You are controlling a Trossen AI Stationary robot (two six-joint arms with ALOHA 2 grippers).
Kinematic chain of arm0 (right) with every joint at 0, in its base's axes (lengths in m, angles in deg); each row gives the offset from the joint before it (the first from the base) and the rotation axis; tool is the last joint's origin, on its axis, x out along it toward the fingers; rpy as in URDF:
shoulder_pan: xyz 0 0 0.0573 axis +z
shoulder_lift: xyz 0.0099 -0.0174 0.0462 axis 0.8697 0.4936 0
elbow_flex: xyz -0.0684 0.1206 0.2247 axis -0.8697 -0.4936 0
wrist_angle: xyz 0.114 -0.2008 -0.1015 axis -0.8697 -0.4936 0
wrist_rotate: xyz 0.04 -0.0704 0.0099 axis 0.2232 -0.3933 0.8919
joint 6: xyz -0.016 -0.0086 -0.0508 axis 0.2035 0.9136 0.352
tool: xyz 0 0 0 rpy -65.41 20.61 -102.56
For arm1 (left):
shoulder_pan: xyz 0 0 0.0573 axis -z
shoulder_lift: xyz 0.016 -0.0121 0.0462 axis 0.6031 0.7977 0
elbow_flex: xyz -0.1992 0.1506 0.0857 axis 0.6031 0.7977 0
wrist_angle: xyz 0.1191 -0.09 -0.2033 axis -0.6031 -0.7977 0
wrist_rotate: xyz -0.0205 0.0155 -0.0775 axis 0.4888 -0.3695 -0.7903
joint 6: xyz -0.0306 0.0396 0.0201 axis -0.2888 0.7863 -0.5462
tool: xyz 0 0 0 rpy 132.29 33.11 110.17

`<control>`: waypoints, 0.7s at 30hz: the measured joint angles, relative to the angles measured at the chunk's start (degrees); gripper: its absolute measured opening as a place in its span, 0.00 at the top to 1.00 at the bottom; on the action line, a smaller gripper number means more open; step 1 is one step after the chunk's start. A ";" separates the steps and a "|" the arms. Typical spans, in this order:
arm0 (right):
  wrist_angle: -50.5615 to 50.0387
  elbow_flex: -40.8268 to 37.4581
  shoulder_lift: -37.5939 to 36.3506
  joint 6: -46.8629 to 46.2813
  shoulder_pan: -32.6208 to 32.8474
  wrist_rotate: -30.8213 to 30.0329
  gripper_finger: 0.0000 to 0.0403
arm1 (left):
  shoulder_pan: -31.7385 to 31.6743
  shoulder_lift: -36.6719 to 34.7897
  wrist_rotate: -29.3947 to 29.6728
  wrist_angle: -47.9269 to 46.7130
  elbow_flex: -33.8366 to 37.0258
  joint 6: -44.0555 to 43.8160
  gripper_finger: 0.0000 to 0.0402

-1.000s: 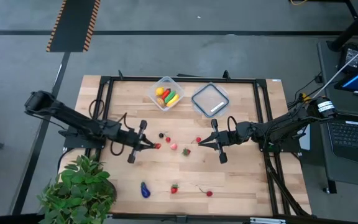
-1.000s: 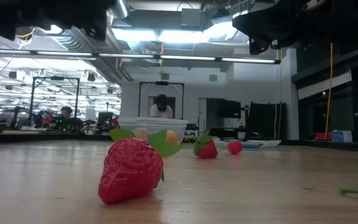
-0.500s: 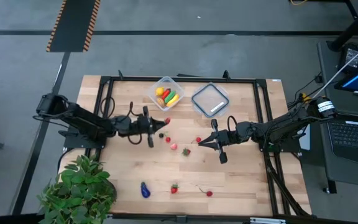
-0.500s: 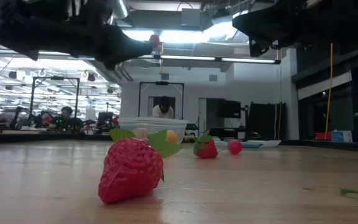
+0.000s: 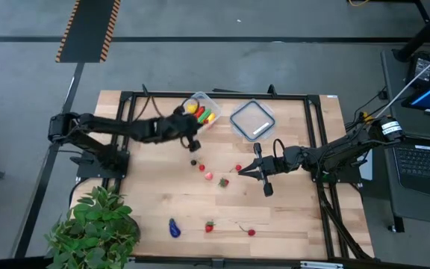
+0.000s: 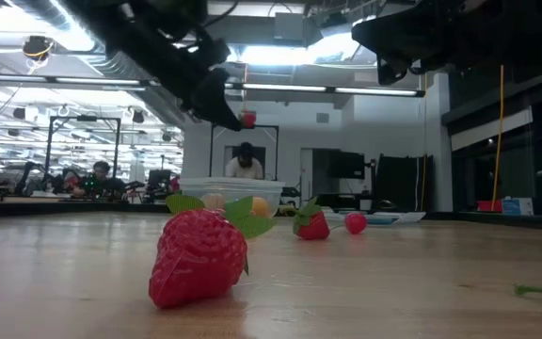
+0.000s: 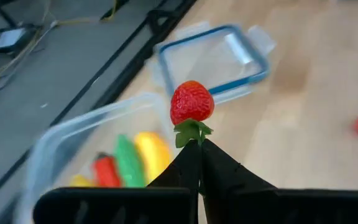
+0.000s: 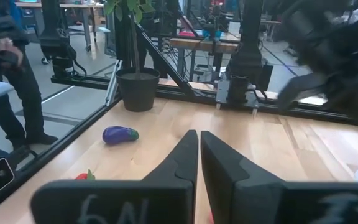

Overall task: Pick and placing Produce into tupperware
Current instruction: Put the left strawberry into the transparent container

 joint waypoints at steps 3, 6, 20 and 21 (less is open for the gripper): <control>-0.17 0.00 0.00 -0.10 -0.02 0.01 0.94 | -2.41 0.00 -0.42 -6.08 -3.57 2.84 1.00; -0.26 0.00 0.00 -0.12 0.00 0.00 0.94 | -5.12 0.38 -1.21 -12.68 -6.60 5.03 1.00; 0.12 0.00 0.04 -0.25 -0.02 0.01 0.94 | -16.70 15.10 -3.67 -37.51 -22.20 13.65 1.00; 0.12 0.00 0.05 -0.25 -0.01 0.01 0.94 | -17.03 16.49 -3.62 -39.16 -23.11 14.03 1.00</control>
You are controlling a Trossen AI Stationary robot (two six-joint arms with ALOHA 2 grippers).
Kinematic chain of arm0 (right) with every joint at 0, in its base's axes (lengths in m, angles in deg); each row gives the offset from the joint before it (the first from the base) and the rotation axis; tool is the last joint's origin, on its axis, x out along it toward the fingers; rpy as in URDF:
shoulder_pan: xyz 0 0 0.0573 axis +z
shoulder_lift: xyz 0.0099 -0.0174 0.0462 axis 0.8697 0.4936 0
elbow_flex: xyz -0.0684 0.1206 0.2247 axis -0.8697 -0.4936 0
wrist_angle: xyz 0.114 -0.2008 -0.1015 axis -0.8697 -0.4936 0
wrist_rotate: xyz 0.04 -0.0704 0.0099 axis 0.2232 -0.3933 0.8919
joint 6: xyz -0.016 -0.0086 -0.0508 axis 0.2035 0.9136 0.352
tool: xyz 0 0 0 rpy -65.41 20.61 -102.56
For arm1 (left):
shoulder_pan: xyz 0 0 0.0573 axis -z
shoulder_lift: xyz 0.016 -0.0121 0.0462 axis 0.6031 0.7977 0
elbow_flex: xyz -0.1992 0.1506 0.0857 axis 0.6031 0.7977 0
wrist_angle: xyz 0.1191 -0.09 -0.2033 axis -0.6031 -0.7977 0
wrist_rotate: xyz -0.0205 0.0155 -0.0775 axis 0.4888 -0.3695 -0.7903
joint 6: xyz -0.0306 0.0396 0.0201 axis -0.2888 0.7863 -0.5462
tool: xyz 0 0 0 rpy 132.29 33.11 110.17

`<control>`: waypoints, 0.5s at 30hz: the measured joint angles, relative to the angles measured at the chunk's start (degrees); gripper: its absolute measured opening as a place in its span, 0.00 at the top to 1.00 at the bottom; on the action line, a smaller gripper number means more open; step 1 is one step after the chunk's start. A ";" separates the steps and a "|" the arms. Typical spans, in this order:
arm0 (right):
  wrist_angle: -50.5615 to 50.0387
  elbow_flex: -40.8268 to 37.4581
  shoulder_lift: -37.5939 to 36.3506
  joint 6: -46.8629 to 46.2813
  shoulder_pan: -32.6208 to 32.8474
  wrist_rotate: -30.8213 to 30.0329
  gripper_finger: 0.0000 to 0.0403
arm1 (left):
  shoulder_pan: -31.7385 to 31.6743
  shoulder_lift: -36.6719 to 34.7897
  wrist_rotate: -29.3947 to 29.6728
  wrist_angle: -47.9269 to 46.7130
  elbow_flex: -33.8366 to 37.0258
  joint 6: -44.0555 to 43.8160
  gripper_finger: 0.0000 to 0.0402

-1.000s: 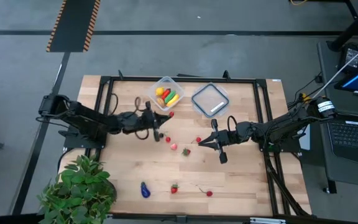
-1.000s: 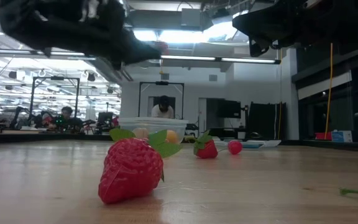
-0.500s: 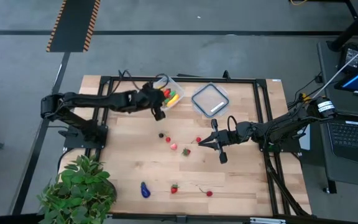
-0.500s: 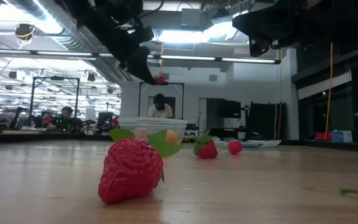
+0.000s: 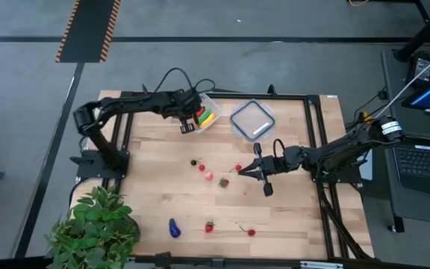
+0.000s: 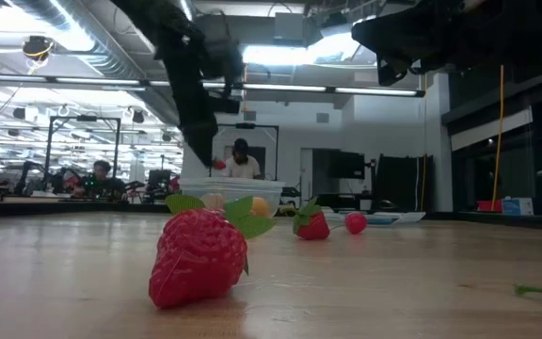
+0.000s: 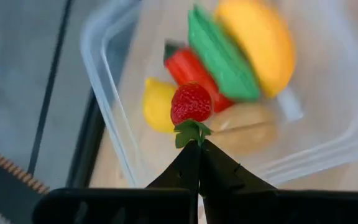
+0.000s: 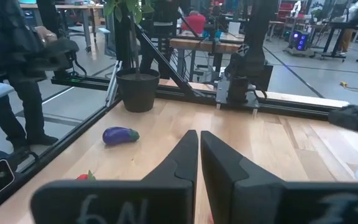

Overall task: Pick and placing Produce into tupperware
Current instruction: Put the left strawberry into the transparent container

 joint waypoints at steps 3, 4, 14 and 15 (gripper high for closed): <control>-0.58 0.00 -0.01 0.00 0.00 -0.01 0.94 | -0.94 2.57 0.56 -2.57 -2.81 1.95 1.00; -0.62 0.00 0.01 0.00 0.01 -0.01 0.94 | -1.19 3.24 0.87 -3.42 -3.66 2.33 1.00; -1.33 0.00 -0.01 0.00 0.01 0.02 0.94 | -3.27 7.40 1.09 -12.26 -8.50 5.28 1.00; -1.33 0.00 -0.01 -0.01 -0.01 0.02 0.94 | -3.26 7.62 1.22 -13.23 -8.75 5.32 1.00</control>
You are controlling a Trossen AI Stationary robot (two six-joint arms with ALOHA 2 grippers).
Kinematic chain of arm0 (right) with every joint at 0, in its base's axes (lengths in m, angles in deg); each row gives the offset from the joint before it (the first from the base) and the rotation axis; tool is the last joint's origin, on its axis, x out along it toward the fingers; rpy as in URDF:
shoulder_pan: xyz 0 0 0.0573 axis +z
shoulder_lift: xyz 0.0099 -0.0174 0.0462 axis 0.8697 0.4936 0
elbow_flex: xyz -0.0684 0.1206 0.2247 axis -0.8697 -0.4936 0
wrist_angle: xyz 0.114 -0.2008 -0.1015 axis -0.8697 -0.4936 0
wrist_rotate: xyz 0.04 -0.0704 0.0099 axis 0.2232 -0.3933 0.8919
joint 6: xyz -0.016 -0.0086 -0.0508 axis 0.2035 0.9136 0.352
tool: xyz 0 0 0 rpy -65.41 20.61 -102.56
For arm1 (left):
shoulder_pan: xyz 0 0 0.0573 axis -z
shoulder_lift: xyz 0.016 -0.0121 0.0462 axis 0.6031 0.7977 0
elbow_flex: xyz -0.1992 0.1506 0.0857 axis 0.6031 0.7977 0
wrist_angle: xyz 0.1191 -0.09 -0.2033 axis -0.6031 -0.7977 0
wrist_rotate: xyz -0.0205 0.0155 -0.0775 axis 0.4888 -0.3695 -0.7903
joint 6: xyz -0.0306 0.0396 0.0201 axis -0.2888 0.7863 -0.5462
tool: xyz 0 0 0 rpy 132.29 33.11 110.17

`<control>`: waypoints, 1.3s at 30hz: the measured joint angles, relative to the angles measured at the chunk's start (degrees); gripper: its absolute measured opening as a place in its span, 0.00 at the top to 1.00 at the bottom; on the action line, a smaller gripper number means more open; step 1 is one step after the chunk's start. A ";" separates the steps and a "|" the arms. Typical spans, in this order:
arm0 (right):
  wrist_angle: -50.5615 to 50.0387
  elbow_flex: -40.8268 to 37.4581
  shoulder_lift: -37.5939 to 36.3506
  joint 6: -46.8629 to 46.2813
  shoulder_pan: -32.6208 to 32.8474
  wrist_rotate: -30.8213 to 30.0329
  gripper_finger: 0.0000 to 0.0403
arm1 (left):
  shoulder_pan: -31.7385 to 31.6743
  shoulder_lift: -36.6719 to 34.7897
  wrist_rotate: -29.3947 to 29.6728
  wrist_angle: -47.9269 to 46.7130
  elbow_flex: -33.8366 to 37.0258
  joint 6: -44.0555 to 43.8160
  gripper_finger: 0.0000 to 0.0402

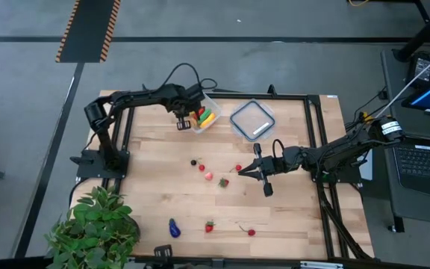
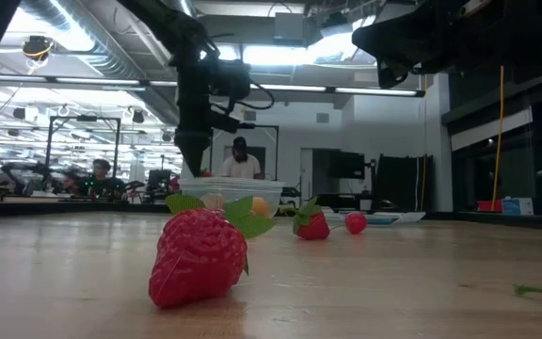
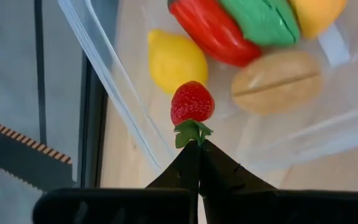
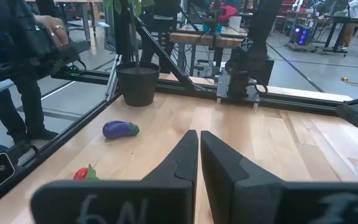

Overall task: Pick and placing Produce into tupperware
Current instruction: Put the left strawberry into the transparent container

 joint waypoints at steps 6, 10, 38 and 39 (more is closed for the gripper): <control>-0.02 0.00 0.00 -0.01 -0.01 0.00 0.94 | -0.02 0.30 0.19 -0.99 -0.24 1.43 1.00; 0.00 0.00 0.00 -0.01 0.00 -0.01 0.94 | -0.36 0.30 0.08 -1.15 -0.24 1.48 1.00; 0.01 0.00 -0.04 -0.01 0.01 -0.01 0.94 | -0.83 5.13 -0.06 -0.58 -0.19 2.06 1.00; 0.00 0.00 -0.04 -0.01 -0.01 -0.02 0.94 | -0.83 5.13 -0.03 -0.71 -0.19 2.42 1.00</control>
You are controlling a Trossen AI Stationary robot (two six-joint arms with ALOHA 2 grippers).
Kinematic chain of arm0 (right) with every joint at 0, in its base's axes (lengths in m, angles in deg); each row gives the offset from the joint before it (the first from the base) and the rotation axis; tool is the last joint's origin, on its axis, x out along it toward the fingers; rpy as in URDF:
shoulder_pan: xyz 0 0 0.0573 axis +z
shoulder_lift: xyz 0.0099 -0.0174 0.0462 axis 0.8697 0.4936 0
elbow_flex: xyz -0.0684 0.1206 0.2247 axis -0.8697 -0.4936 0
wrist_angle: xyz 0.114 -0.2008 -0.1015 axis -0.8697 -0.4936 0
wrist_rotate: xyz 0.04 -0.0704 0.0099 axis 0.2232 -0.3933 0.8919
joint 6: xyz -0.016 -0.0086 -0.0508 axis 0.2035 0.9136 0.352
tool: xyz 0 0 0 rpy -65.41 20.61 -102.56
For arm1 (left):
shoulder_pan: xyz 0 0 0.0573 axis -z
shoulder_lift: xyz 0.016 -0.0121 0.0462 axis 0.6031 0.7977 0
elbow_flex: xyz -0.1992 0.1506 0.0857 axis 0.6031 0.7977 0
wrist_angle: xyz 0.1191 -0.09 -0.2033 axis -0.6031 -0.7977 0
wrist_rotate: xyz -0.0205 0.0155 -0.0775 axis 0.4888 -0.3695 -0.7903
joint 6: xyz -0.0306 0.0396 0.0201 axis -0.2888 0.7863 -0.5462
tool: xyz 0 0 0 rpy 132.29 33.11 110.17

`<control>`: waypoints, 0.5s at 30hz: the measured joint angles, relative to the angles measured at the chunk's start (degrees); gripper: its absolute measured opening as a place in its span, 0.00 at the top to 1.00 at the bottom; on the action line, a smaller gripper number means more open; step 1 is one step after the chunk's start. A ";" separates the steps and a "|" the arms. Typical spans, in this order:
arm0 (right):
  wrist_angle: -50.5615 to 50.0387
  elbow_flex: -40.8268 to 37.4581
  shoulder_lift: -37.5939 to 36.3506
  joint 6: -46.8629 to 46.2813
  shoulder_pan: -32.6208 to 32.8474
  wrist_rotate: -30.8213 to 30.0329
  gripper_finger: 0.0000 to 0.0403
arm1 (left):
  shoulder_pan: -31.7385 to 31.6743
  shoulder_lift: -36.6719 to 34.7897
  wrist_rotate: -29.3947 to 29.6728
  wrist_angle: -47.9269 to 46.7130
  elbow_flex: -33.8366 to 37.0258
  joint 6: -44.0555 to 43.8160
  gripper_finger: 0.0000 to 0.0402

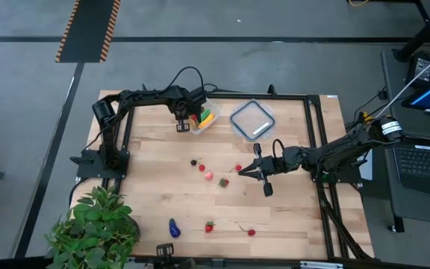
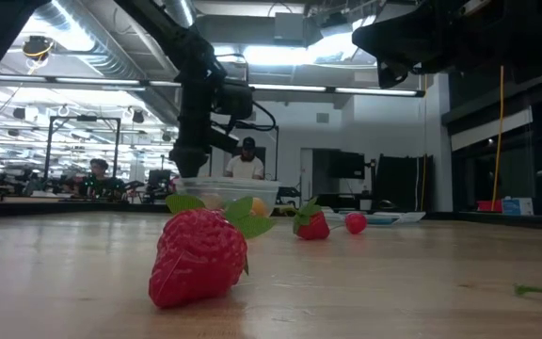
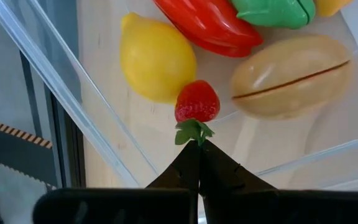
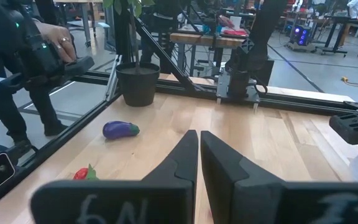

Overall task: Pick and placing Produce into tupperware
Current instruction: Put the left strawberry into the transparent container

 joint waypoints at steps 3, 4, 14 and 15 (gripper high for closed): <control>-0.03 0.00 0.00 0.01 0.01 0.02 0.94 | 0.18 0.00 0.21 -0.32 0.00 0.11 0.99; -0.14 0.00 0.00 0.02 0.00 0.02 0.94 | 0.26 0.00 0.52 -0.37 0.00 0.11 0.99; -1.68 0.00 0.00 0.00 0.01 0.02 0.94 | 1.99 -1.30 2.41 -0.95 0.00 0.47 0.91; -1.68 0.00 0.00 0.02 0.00 0.02 0.94 | 2.14 -1.51 2.18 -0.93 0.00 0.44 0.90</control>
